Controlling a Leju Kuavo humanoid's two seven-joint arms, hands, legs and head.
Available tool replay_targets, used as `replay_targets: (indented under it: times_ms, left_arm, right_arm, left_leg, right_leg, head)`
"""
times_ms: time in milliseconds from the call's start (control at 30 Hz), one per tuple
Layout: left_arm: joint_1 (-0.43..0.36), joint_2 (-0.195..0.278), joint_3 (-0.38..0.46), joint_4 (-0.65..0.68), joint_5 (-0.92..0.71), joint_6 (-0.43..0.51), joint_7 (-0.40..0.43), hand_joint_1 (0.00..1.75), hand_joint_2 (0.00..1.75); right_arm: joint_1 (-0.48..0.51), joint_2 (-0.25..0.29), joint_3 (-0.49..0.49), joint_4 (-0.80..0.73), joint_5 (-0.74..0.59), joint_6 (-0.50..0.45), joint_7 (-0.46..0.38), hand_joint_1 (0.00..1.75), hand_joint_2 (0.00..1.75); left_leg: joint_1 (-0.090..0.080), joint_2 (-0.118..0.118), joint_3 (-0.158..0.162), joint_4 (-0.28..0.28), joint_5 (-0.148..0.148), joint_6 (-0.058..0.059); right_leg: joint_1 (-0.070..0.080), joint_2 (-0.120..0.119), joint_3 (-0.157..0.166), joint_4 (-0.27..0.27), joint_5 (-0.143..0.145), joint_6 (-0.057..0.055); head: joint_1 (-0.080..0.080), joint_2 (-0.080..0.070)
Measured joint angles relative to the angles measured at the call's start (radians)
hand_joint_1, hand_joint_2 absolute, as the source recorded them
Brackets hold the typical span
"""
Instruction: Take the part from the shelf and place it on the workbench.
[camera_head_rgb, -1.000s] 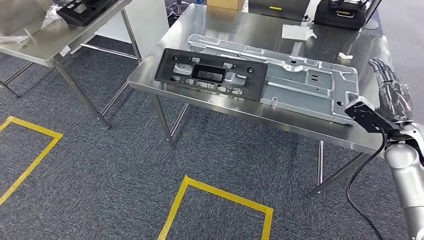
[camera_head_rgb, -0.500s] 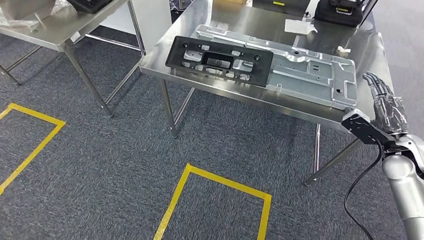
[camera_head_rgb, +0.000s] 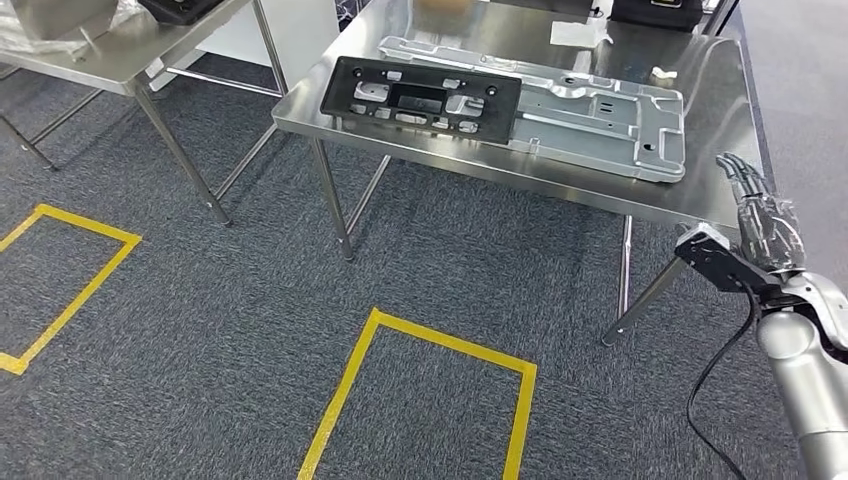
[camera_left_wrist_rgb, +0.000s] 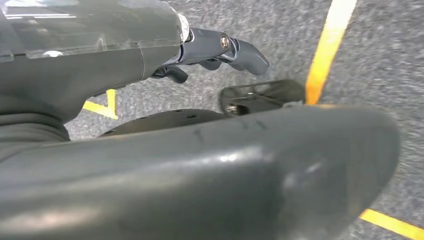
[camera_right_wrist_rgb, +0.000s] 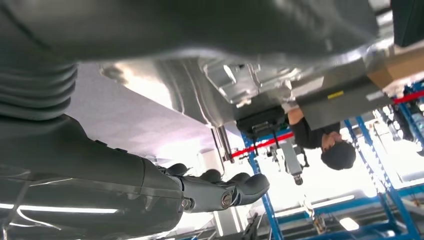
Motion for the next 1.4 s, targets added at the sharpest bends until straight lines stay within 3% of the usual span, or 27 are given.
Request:
replay_targets:
  times_ms: [67,133,200,267,333,367,467,533,700,767,867,933,967,1067,1133,1200,1267,1333,1400]
  left_arm:
    - [-0.001,0.000,0.000,0.000,0.000,0.003,0.005,0.00,0.00]
    - [-0.003,0.000,-0.001,0.000,-0.001,0.006,0.007,0.00,0.00]
    - [-0.004,0.000,-0.001,0.000,-0.001,0.009,0.009,0.00,0.00]
    - [-0.003,-0.001,-0.003,0.000,-0.001,0.014,0.012,0.00,0.00]
    - [-0.001,-0.002,-0.005,0.000,0.000,0.017,0.014,0.00,0.00]
    - [0.000,-0.002,-0.006,0.000,0.000,0.017,0.015,0.00,0.00]
    - [0.002,-0.002,-0.011,0.000,0.001,0.017,0.015,0.00,0.00]
    - [0.002,-0.002,-0.014,0.000,0.001,0.019,0.015,0.00,0.00]
    - [0.003,-0.002,-0.018,0.000,0.001,0.027,0.016,0.00,0.00]
    - [0.003,-0.002,-0.018,0.000,0.001,0.029,0.017,0.00,0.00]
    - [0.004,-0.002,-0.019,0.000,0.001,0.030,0.017,0.00,0.00]
    - [0.006,-0.002,-0.019,0.000,0.002,0.032,0.018,0.00,0.00]
    - [0.006,-0.002,-0.020,0.000,0.002,0.033,0.018,0.00,0.00]
    - [0.006,-0.004,-0.020,0.000,0.005,0.037,0.019,0.00,0.00]
    - [0.006,-0.005,-0.020,0.000,0.009,0.041,0.019,0.00,0.00]
    - [0.006,-0.007,-0.020,0.000,0.011,0.046,0.018,0.00,0.00]
    - [0.004,-0.008,-0.020,0.000,0.012,0.050,0.018,0.00,0.00]
    - [0.003,-0.008,-0.020,0.000,0.012,0.052,0.017,0.00,0.00]
    - [0.005,-0.008,-0.021,0.000,0.012,0.052,0.017,0.00,0.00]
  right_arm:
    - [-0.001,0.006,0.008,0.007,0.006,-0.002,-0.001,0.00,0.87]
    - [-0.002,0.008,0.012,0.011,0.008,-0.003,-0.001,0.00,1.75]
    - [-0.005,0.008,0.016,0.013,0.007,-0.001,-0.002,0.00,0.87]
    - [-0.007,0.010,0.020,0.016,0.001,0.012,-0.006,0.00,0.00]
    - [-0.007,0.010,0.025,0.019,-0.005,0.030,-0.009,0.00,0.00]
    - [-0.007,0.011,0.026,0.020,-0.007,0.038,-0.009,0.00,0.00]
    - [-0.004,0.014,0.028,0.022,-0.010,0.049,-0.008,0.00,0.00]
    - [-0.001,0.018,0.028,0.023,-0.010,0.052,-0.006,0.00,0.00]
    - [0.009,0.025,0.028,0.023,-0.010,0.059,-0.002,0.00,0.00]
    - [0.012,0.025,0.028,0.024,-0.009,0.061,-0.001,0.00,0.00]
    - [0.016,0.025,0.027,0.026,-0.009,0.062,-0.001,0.00,0.00]
    - [0.020,0.027,0.027,0.032,-0.008,0.066,-0.001,0.00,0.00]
    - [0.021,0.027,0.027,0.034,-0.006,0.068,0.000,0.00,0.00]
    - [0.009,0.028,0.027,0.041,-0.001,0.073,0.000,0.00,0.00]
    - [0.000,0.027,0.028,0.045,0.000,0.078,-0.001,0.00,0.00]
    - [-0.004,0.027,0.028,0.050,0.001,0.082,-0.001,0.00,0.00]
    - [-0.006,0.027,0.028,0.055,0.003,0.084,-0.001,0.00,0.00]
    - [-0.008,0.030,0.031,0.059,0.004,0.085,-0.002,0.00,0.00]
    - [-0.008,0.034,0.034,0.064,0.005,0.085,-0.003,0.00,0.00]
  left_leg:
    - [0.000,0.000,0.086,-0.096,0.046,0.006]
    - [-0.003,-0.001,0.185,-0.238,0.026,0.016]
    - [-0.006,-0.001,0.221,-0.308,0.000,0.024]
    - [-0.007,-0.001,0.218,-0.317,0.004,0.031]
    - [-0.010,-0.001,0.215,-0.318,0.010,0.036]
    - [-0.012,-0.001,0.212,-0.316,0.013,0.040]
    - [-0.018,0.000,0.202,-0.308,0.020,0.049]
    - [-0.022,-0.001,0.196,-0.304,0.023,0.054]
    - [-0.025,-0.001,0.182,-0.297,0.031,0.067]
    - [-0.021,0.002,0.180,-0.302,0.041,0.077]
    - [-0.022,0.008,0.170,-0.304,0.050,0.085]
    - [-0.026,0.016,0.164,-0.302,0.052,0.086]
    - [-0.028,0.020,0.163,-0.301,0.052,0.086]
    - [-0.035,0.039,0.163,-0.297,0.048,0.079]
    - [-0.037,0.054,0.162,-0.295,0.044,0.070]
    - [-0.037,0.069,0.163,-0.295,0.041,0.059]
    - [-0.035,0.055,0.157,-0.275,0.022,0.045]
    - [-0.027,0.022,0.118,-0.182,-0.034,0.031]
    - [-0.017,0.009,0.057,-0.048,-0.096,0.020]
  right_leg:
    - [0.000,-0.001,-0.027,0.007,0.017,0.008]
    - [0.002,-0.003,-0.043,0.015,0.030,0.018]
    - [0.004,-0.006,-0.049,0.018,0.039,0.030]
    - [0.004,-0.005,-0.049,0.015,0.028,0.019]
    - [0.003,-0.003,-0.049,0.009,0.022,0.001]
    - [0.002,-0.002,-0.048,0.005,0.034,0.003]
    - [-0.005,-0.002,-0.051,-0.004,0.073,0.029]
    - [-0.008,-0.002,-0.055,-0.005,0.083,0.043]
    - [-0.014,-0.002,-0.064,-0.009,0.093,0.063]
    - [-0.015,-0.001,-0.078,0.020,0.065,0.067]
    - [-0.013,0.000,-0.148,0.197,-0.046,0.063]
    - [-0.010,0.000,-0.174,0.285,-0.078,0.058]
    - [-0.009,0.000,-0.162,0.276,-0.069,0.053]
    - [0.005,-0.031,-0.055,0.097,-0.005,0.031]
    - [0.019,-0.048,-0.021,0.028,0.006,0.019]
    - [0.021,-0.032,-0.022,0.023,0.008,0.013]
    - [0.014,-0.015,-0.021,0.015,0.014,0.005]
    - [0.008,0.001,-0.022,0.010,0.019,-0.003]
    - [0.007,0.021,-0.028,0.012,0.022,-0.005]
  head:
    - [0.000,0.000]
    - [0.000,0.000]
    - [0.000,0.000]
    - [0.000,0.000]
    - [0.000,0.000]
    - [0.000,0.000]
    - [0.000,0.000]
    - [0.000,0.000]
    - [0.000,0.000]
    - [0.000,0.000]
    - [0.000,0.000]
    - [0.000,0.000]
    - [0.000,0.000]
    - [0.000,0.000]
    - [0.000,0.000]
    - [0.000,0.000]
    - [0.000,0.000]
    - [0.000,0.000]
    - [0.000,0.000]
